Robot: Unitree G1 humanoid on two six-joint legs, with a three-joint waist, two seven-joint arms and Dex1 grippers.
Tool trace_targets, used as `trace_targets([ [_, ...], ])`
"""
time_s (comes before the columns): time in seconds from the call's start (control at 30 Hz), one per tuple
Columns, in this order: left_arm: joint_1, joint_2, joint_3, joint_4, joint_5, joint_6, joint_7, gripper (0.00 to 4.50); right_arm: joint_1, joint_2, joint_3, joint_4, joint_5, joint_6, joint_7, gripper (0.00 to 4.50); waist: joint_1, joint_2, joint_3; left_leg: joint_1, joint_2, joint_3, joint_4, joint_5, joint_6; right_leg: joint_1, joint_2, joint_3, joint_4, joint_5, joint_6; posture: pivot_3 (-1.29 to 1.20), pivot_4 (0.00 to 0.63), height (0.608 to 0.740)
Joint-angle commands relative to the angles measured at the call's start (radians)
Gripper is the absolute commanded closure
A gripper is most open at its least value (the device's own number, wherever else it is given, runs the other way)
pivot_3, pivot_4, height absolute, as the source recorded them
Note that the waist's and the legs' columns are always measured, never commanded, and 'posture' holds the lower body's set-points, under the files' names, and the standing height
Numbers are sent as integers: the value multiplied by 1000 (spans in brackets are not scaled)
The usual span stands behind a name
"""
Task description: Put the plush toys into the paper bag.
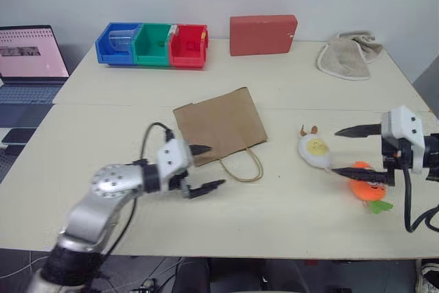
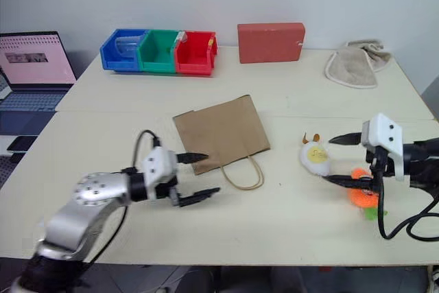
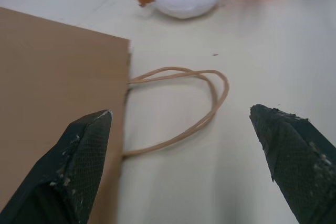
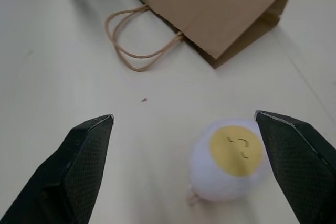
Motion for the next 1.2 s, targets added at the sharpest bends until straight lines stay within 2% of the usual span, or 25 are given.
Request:
trace_targets([
  [0.03, -55, -38, -73, 67, 80, -101, -10, 13, 29, -23, -50, -88, 38, 41, -16, 0, 0, 0, 0, 0, 1, 0, 0, 0, 0, 0, 1, 0, 0, 0, 0, 0, 150, 740],
  [0.17, -108, -95, -125, 189, 158, -202, 6, 13, 46, -23, -66, -120, 58, 69, -32, 0, 1, 0, 0, 0, 0, 0, 0, 0, 0, 0, 1, 0, -1, 0, 0, 0, 150, 740],
  [0.6, -163, -184, -138, 311, 165, -257, -25, 13, 80, -38, -104, -154, 90, 107, -33, 0, 1, 0, 0, -1, 0, -1, 0, 0, 0, 0, 1, 0, -1, 0, 1, 0, 150, 740],
  [1.07, -191, -209, -141, 338, 146, -251, -78, 4346, 106, -16, -107, -212, 116, 121, -88, 0, 2, 0, 0, -1, 0, -2, 0, 0, 0, 0, 1, 0, -1, 1, 1, 0, 150, 740],
  [1.2, -213, -189, -116, 297, 92, -182, -130, 4464, 103, 1, -75, -227, 95, 143, -165, 0, 2, -1, 0, -2, 0, -2, 1, 0, 0, 0, 1, -1, -1, 1, 1, 0, 150, 740],
])
